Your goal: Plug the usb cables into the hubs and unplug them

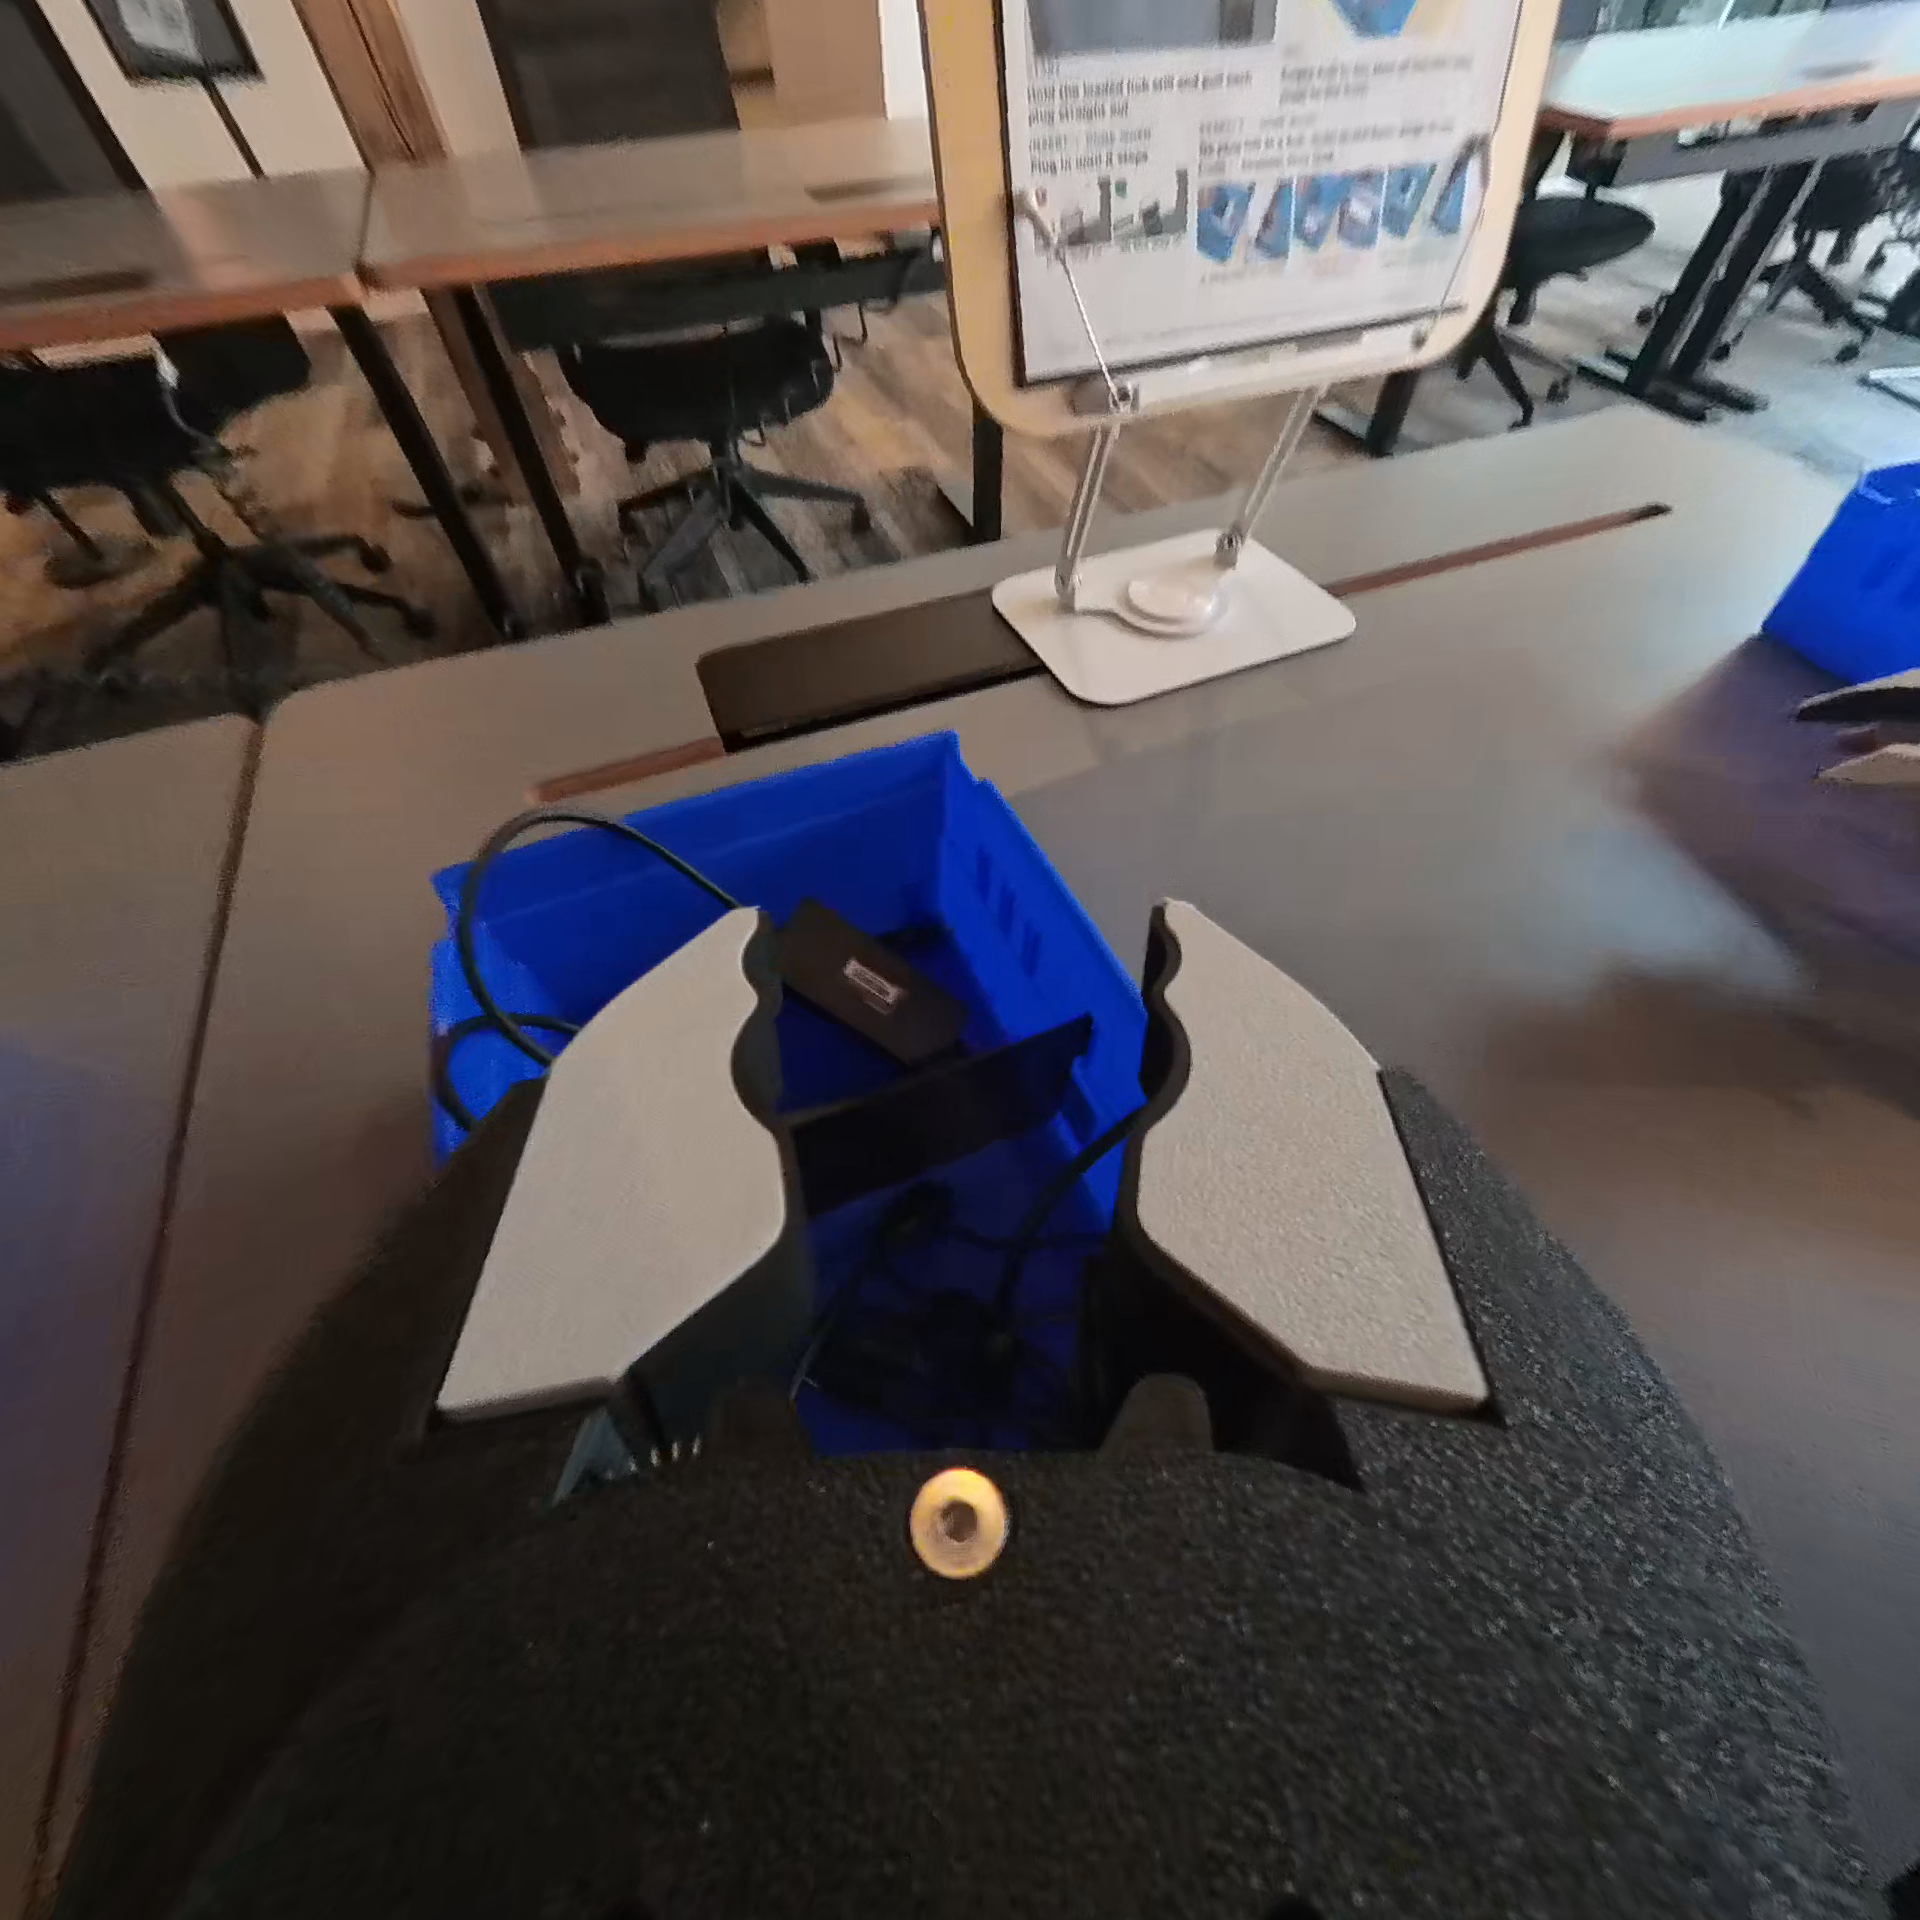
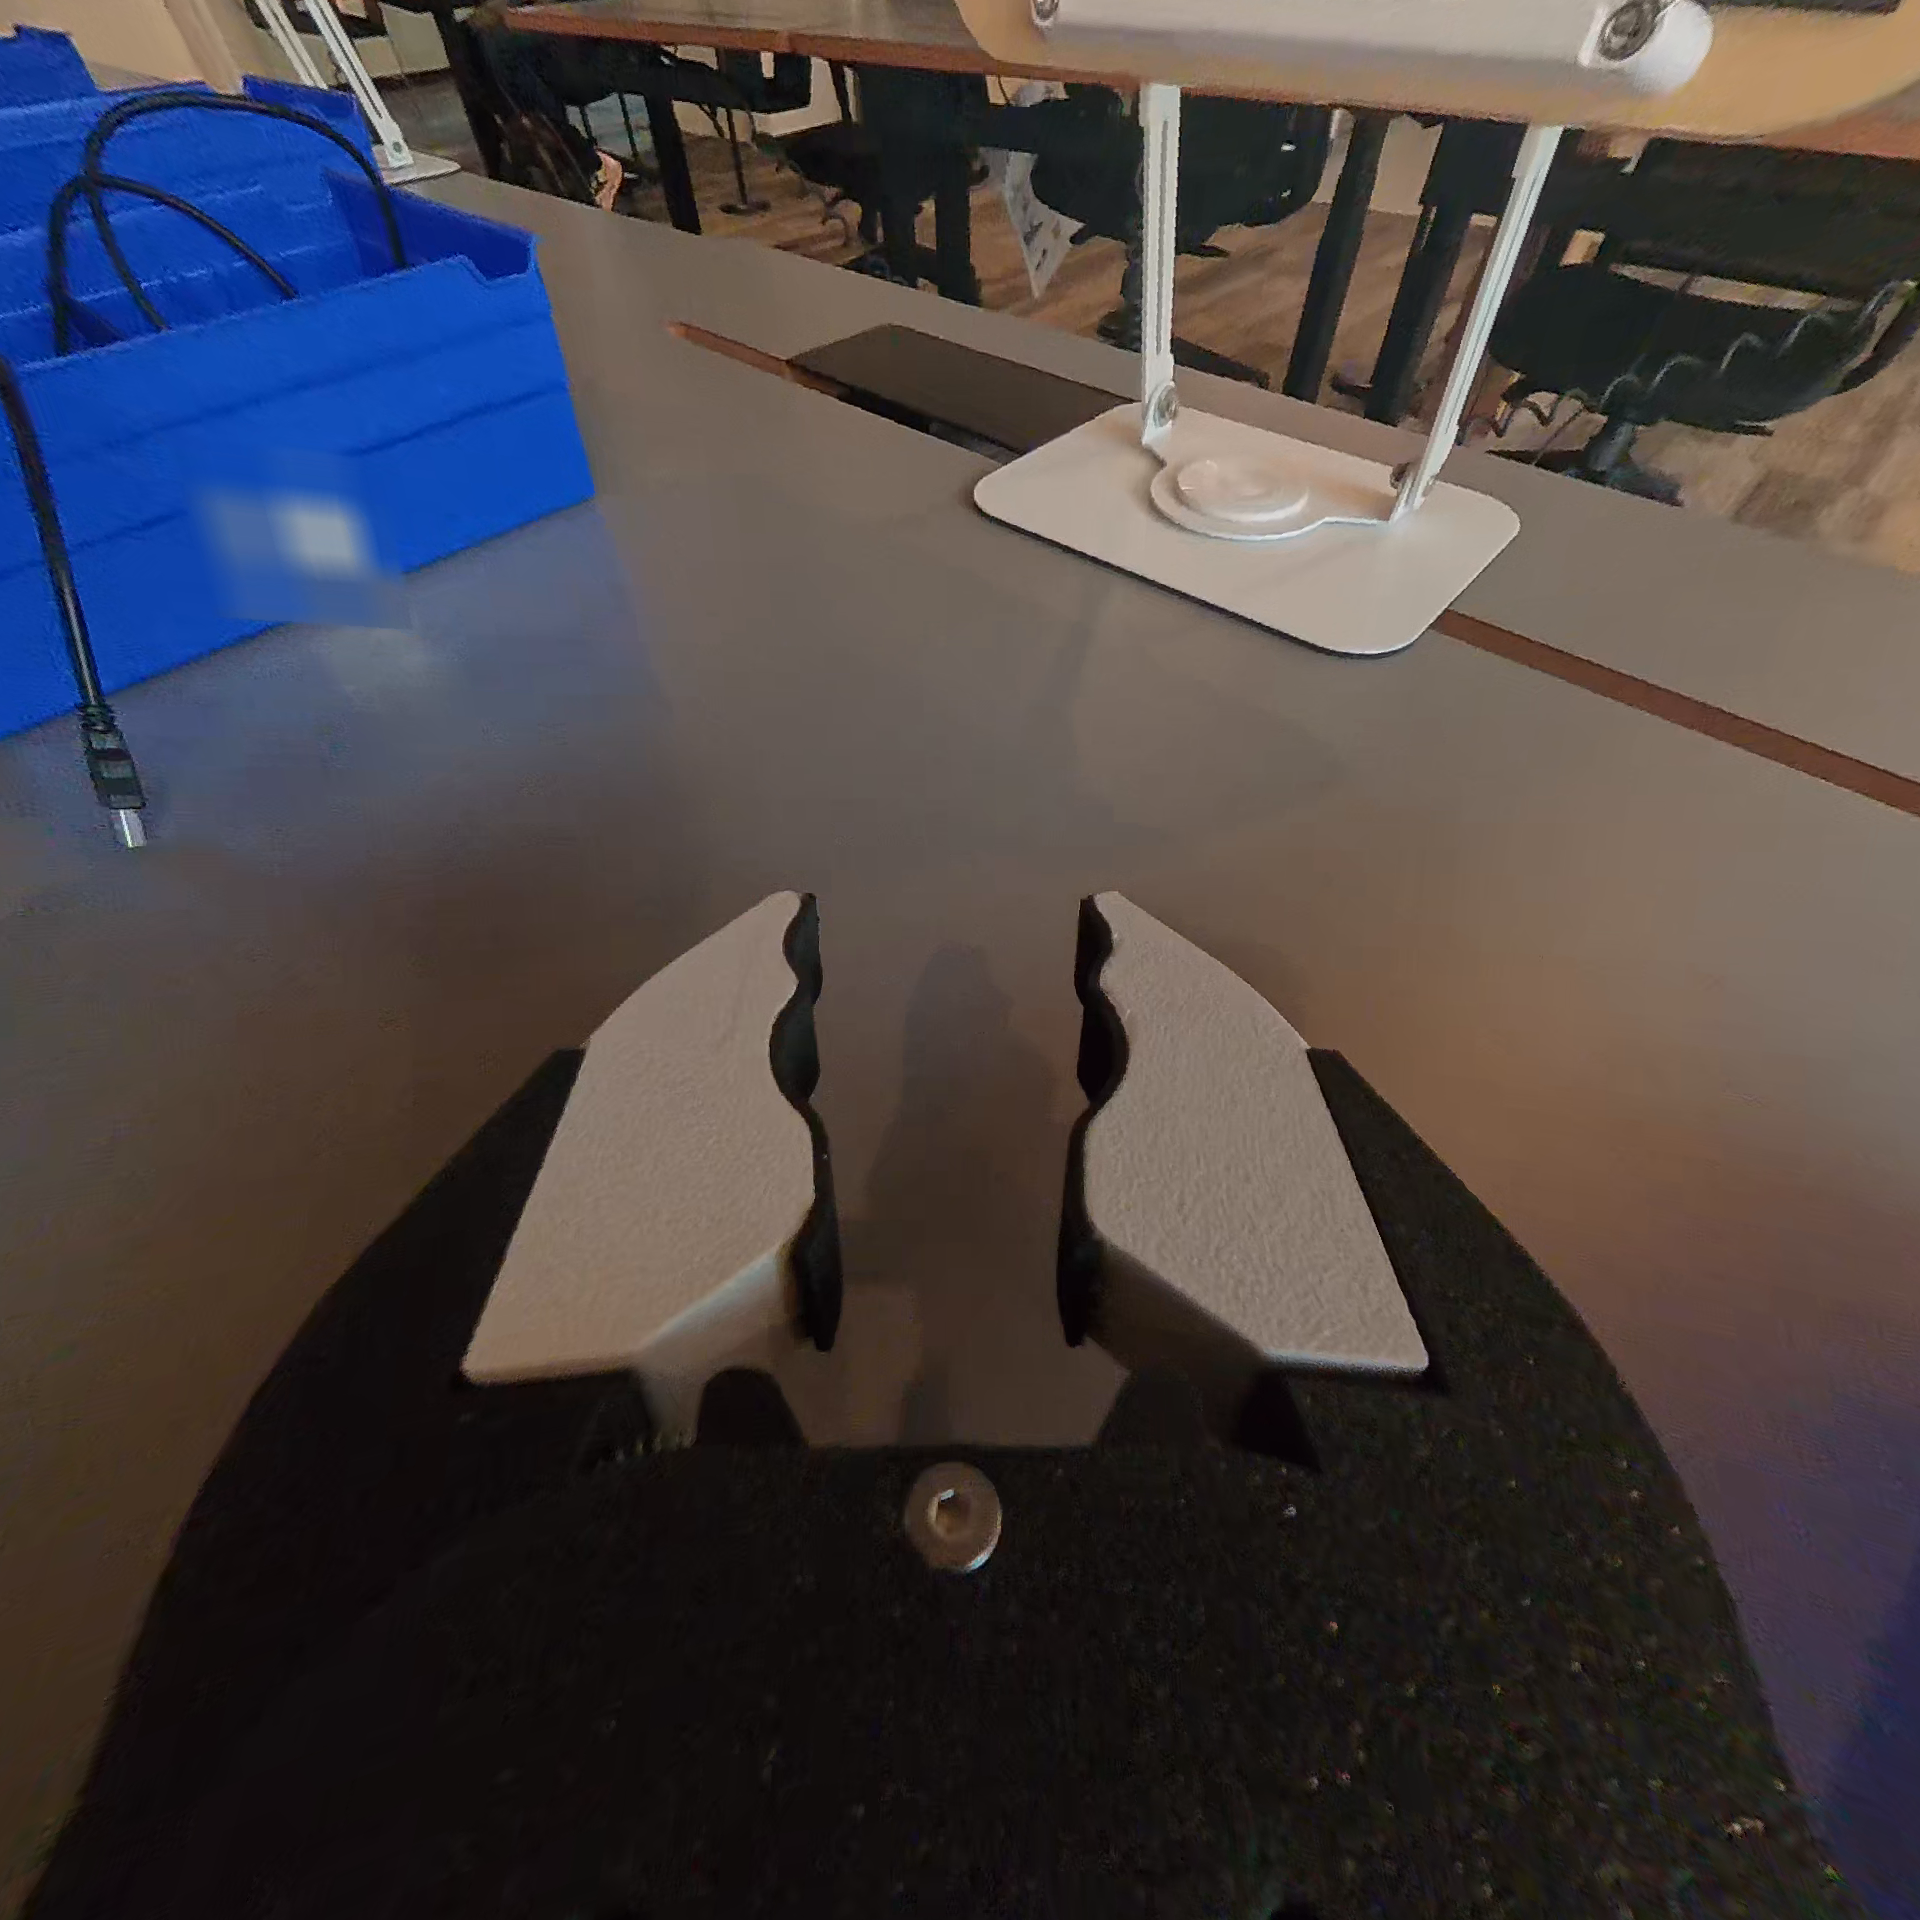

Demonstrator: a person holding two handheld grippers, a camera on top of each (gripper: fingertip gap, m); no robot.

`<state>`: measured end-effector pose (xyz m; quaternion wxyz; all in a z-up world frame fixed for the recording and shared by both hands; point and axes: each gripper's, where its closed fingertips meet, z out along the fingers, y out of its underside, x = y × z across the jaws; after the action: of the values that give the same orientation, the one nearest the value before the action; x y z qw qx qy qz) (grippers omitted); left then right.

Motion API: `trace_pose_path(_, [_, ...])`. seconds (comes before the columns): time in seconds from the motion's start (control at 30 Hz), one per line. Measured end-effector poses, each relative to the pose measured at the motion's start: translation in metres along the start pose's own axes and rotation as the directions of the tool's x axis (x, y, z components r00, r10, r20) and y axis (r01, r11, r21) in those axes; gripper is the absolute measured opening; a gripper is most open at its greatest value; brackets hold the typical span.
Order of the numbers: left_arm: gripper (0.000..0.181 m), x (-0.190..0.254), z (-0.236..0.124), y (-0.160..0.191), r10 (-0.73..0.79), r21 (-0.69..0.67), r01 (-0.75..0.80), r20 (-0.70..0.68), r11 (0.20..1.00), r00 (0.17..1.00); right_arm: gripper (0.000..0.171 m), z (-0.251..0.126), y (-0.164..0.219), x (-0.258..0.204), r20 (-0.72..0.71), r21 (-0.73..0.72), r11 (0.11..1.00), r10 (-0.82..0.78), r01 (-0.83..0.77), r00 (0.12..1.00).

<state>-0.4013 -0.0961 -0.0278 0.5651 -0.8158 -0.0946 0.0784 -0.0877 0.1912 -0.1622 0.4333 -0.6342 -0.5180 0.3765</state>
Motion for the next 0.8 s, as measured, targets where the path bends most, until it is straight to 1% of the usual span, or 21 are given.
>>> trace_pose_path(0.07, [0.066,0.001,0.016,0.009,-0.023,-0.081,0.021,-0.027,0.997,0.999,0.047,0.0,0.0,0.0,-0.001,-0.003,1.0,-0.002,0.002,1.0])
trace_pose_path(0.17, [0.065,-0.014,0.044,0.029,-0.049,-0.239,0.05,0.011,0.97,0.999,0.046,0.0,0.0,0.0,0.0,-0.004,1.0,-0.004,0.004,1.0])
trace_pose_path(0.23, [0.065,-0.024,0.064,0.044,-0.067,-0.352,0.072,0.026,0.933,0.997,0.046,0.0,0.001,0.0,-0.004,-0.008,1.0,-0.006,0.006,1.0])
trace_pose_path(0.3, [0.065,-0.033,0.084,0.057,-0.076,-0.433,0.091,0.051,0.897,0.996,0.046,0.0,0.001,0.001,-0.007,-0.007,1.0,-0.004,0.004,1.0])
trace_pose_path(0.4, [0.071,-0.043,0.113,0.073,-0.114,-0.533,0.132,0.067,0.836,0.991,0.045,-0.001,0.0,0.003,-0.017,0.0,1.0,0.006,-0.006,1.0])
trace_pose_path(0.47, [0.074,-0.052,0.13,0.08,-0.139,-0.564,0.178,0.112,0.806,0.984,0.044,-0.003,-0.002,0.004,-0.019,0.012,1.0,0.013,-0.012,1.0])
trace_pose_path(0.57, [0.079,-0.065,0.146,0.089,-0.13,-0.597,0.219,0.189,0.772,0.973,0.043,-0.005,-0.005,0.005,-0.022,0.025,0.999,0.02,-0.02,1.0])
trace_pose_path(0.63, [0.08,-0.065,0.154,0.092,-0.141,-0.592,0.244,0.216,0.768,0.966,0.043,-0.006,-0.006,0.006,-0.025,0.034,0.999,0.022,-0.021,0.999])
trace_pose_path(0.8, [0.079,-0.07,0.162,0.103,-0.11,-0.6,0.269,0.288,0.754,0.951,0.042,-0.009,-0.01,0.008,-0.021,0.055,0.998,0.042,-0.041,0.999])
